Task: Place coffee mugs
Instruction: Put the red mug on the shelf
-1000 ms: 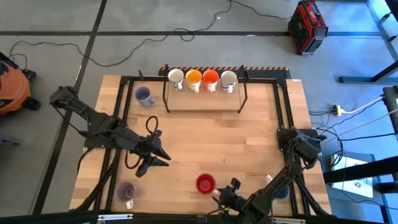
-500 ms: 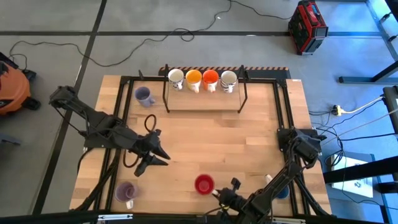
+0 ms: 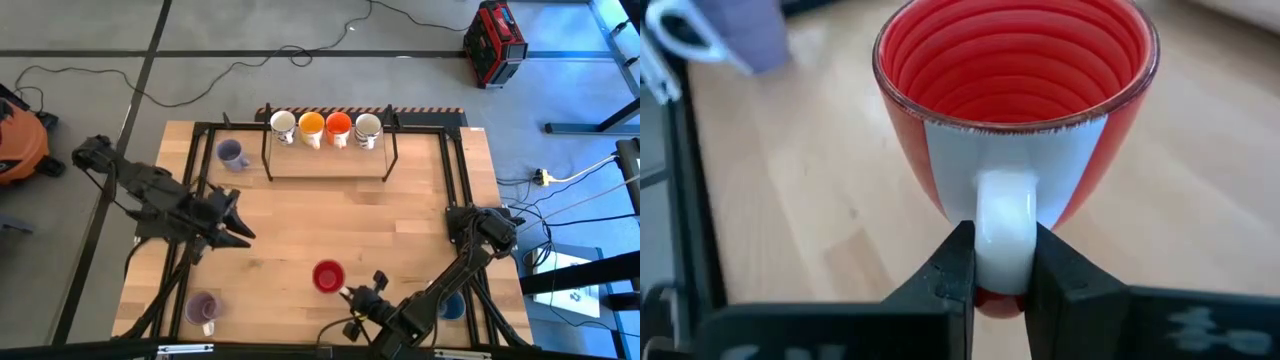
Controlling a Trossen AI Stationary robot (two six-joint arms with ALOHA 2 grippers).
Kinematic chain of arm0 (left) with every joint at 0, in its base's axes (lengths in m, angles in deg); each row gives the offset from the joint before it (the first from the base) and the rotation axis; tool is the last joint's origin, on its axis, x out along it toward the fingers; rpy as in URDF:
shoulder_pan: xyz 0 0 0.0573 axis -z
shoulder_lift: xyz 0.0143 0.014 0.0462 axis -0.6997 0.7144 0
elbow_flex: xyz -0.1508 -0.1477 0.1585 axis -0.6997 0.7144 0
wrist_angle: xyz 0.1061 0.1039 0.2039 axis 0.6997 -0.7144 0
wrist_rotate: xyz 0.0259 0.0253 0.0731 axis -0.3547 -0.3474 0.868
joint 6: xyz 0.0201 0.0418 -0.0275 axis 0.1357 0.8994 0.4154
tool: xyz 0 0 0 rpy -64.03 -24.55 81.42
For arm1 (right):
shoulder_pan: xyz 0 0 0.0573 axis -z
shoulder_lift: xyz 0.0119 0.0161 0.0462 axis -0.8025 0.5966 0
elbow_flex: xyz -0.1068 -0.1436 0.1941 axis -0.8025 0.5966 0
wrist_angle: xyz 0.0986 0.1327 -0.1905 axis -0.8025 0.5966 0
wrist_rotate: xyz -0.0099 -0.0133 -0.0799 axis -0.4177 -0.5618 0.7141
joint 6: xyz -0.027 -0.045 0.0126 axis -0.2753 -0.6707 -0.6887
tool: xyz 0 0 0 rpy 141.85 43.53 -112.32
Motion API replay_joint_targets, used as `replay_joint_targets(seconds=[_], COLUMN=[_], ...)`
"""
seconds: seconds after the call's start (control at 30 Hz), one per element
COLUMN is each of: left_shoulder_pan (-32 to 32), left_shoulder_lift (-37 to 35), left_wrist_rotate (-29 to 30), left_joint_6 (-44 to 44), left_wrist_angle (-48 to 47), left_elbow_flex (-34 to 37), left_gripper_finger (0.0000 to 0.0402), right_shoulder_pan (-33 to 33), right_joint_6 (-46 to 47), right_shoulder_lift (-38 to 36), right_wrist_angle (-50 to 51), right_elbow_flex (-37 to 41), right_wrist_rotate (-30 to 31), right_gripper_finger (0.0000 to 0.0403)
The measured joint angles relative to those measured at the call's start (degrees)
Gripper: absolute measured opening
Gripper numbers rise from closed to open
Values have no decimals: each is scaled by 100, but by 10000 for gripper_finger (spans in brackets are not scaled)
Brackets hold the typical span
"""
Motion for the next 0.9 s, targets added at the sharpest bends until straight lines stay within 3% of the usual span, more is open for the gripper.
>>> replay_joint_targets(seconds=[0.23, 0.9], left_shoulder_pan=[-199, -272], left_shoulder_lift=[-350, -374], left_wrist_rotate=[148, 216], left_joint_6=[28, 195], left_wrist_angle=[-223, -409], left_elbow_flex=[0, 0], left_gripper_finger=[110, 110], right_shoulder_pan=[293, 1482], right_joint_6=[44, 1397], right_shoulder_lift=[-331, -1365], right_wrist_angle=[714, 3207], right_elbow_flex=[0, -2], right_wrist_rotate=[228, 560], right_gripper_finger=[36, 36])
